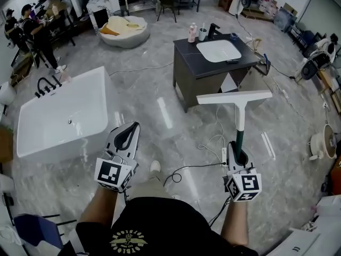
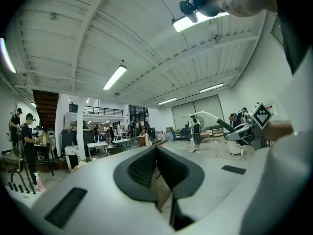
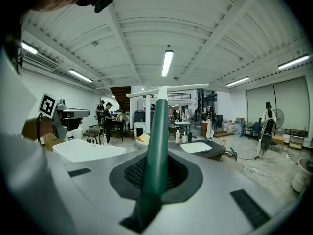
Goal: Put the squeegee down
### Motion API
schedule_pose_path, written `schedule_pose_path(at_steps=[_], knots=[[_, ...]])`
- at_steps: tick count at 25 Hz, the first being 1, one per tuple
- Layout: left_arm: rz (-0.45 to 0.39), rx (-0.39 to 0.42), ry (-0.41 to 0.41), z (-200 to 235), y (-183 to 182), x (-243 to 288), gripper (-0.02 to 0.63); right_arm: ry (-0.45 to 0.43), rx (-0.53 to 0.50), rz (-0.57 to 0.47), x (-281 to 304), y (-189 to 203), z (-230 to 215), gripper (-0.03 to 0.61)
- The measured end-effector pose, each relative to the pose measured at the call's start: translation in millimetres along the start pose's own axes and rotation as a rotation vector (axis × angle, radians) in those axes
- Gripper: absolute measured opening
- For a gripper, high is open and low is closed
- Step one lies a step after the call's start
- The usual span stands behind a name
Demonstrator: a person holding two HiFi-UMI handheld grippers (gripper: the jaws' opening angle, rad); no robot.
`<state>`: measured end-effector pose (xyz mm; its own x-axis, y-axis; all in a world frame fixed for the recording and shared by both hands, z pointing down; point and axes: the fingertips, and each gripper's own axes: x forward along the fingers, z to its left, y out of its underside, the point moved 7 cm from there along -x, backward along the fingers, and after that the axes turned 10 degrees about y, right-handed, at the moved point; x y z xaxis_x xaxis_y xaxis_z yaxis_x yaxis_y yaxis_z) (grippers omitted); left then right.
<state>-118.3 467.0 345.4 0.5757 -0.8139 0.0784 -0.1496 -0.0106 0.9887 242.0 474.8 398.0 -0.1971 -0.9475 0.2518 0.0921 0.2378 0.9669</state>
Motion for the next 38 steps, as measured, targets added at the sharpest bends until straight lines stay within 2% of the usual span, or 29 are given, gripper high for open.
schedule_pose_path(at_steps=[8,21,38], knots=[[-0.042,0.080,0.017,54.9,5.3,58.0,0.023,0.006,-0.017,-0.015,68.2,-23.4,24.2,0.049],[-0.021,0.049,0.075,144.5,22.6,113.2,0.023,0.050,-0.011,-0.008,164.4,-48.1,50.5,0.051],[-0.033,0.010,0.169,217.3,36.7,150.3,0.023,0.124,-0.038,0.000,203.4,-75.4,85.4,0.051]])
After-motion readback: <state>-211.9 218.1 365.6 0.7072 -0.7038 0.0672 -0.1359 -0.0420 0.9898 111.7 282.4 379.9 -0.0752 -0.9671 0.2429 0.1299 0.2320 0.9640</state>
